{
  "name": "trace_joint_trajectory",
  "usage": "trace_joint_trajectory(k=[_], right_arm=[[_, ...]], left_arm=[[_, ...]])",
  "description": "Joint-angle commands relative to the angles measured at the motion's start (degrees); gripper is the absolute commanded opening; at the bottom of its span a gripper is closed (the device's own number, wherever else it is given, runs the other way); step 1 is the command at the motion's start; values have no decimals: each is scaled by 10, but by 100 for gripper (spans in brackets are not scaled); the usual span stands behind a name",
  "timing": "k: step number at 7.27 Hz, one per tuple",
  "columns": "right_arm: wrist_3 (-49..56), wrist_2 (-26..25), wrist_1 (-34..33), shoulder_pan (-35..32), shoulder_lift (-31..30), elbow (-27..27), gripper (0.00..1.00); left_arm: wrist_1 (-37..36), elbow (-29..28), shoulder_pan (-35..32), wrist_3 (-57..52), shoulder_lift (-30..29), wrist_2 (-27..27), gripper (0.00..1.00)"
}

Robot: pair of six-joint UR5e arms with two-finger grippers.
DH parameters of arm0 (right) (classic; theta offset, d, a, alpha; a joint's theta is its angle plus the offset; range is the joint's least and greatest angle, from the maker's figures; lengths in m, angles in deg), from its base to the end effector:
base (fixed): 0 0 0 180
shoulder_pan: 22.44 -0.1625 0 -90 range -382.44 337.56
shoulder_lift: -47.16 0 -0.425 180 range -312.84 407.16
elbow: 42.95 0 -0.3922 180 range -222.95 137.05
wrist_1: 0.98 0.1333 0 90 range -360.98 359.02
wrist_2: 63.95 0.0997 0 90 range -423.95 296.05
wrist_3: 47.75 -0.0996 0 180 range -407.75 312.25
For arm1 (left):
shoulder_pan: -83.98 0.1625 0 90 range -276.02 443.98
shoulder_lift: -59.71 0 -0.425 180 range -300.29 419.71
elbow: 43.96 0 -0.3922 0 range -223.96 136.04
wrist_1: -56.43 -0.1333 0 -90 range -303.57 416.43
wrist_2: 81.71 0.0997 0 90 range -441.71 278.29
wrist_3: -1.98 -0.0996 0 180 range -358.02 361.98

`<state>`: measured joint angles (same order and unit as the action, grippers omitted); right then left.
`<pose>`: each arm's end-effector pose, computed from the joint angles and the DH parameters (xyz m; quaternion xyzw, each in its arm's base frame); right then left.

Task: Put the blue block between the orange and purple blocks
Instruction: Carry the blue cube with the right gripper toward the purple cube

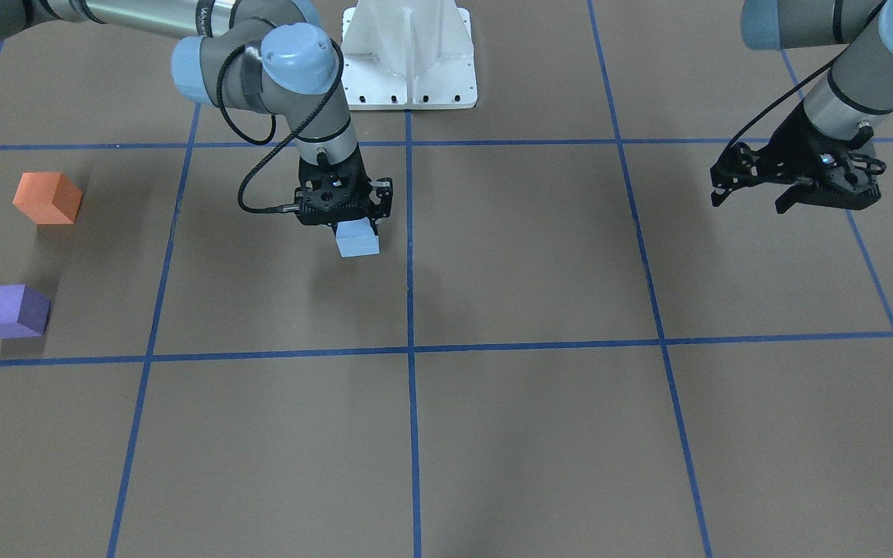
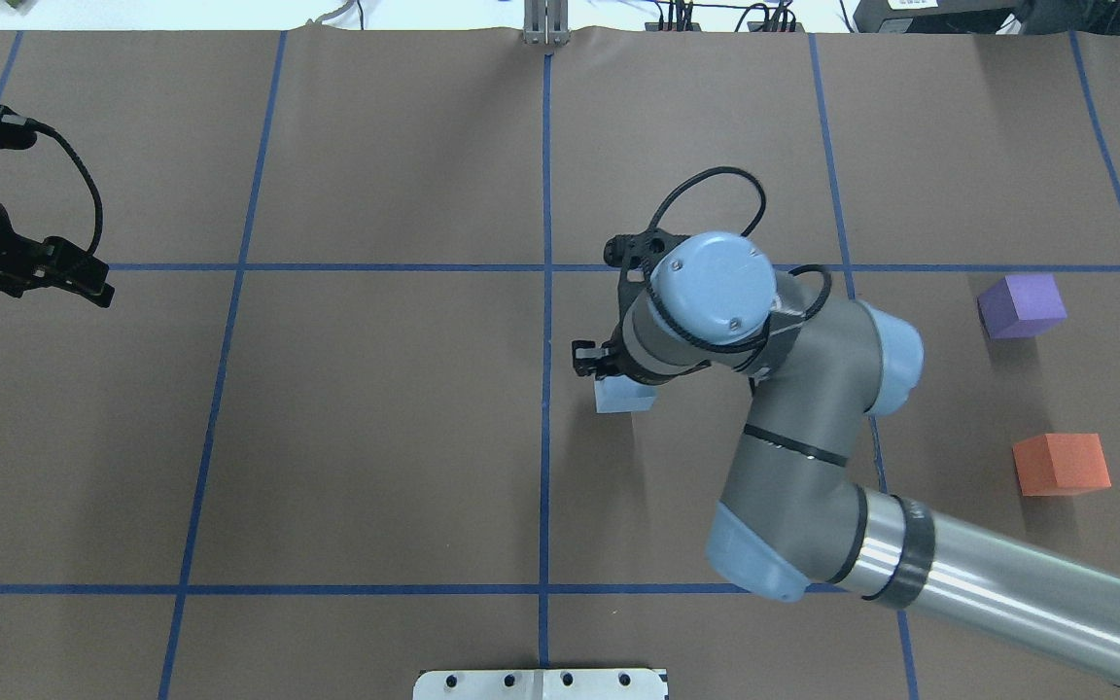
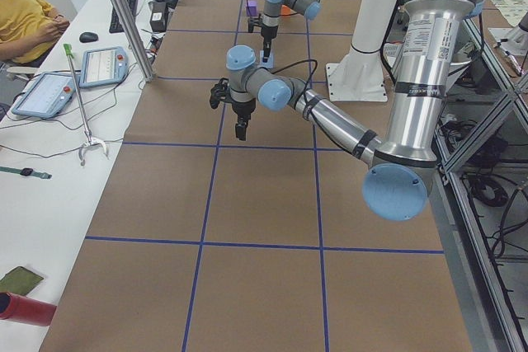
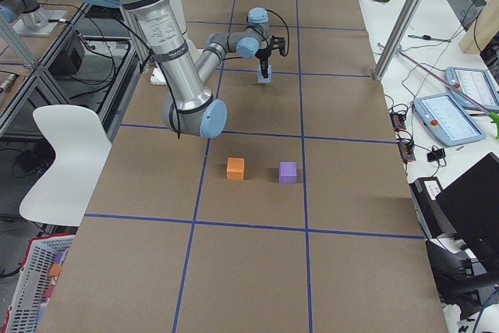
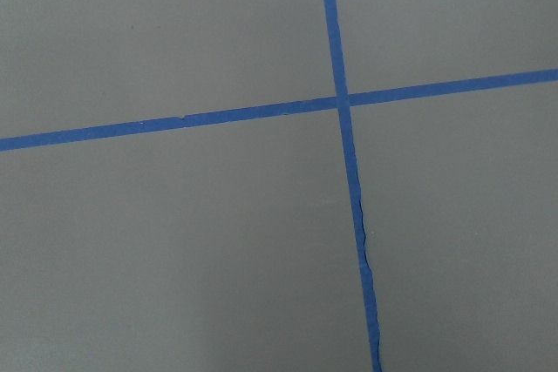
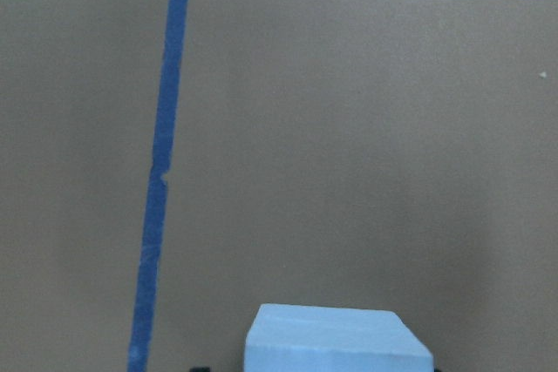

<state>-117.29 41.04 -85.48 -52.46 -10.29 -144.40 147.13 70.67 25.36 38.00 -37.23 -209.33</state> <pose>-0.5079 -0.4177 0.2350 0.0698 -0.4260 0.0206 0.9018 0.2047 -0.4748 0.3925 0.0470 0.4036 0.0527 0.9122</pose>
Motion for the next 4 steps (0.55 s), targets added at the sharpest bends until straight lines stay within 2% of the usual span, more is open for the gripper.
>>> trace_joint_trajectory(k=[1,4], right_arm=[[5,82,-47,-97,-92,-118,0],[84,100,-39,-151,-245,-168,0]], left_arm=[[0,2,0,0,0,0,100],[0,1,0,1,0,0,100]])
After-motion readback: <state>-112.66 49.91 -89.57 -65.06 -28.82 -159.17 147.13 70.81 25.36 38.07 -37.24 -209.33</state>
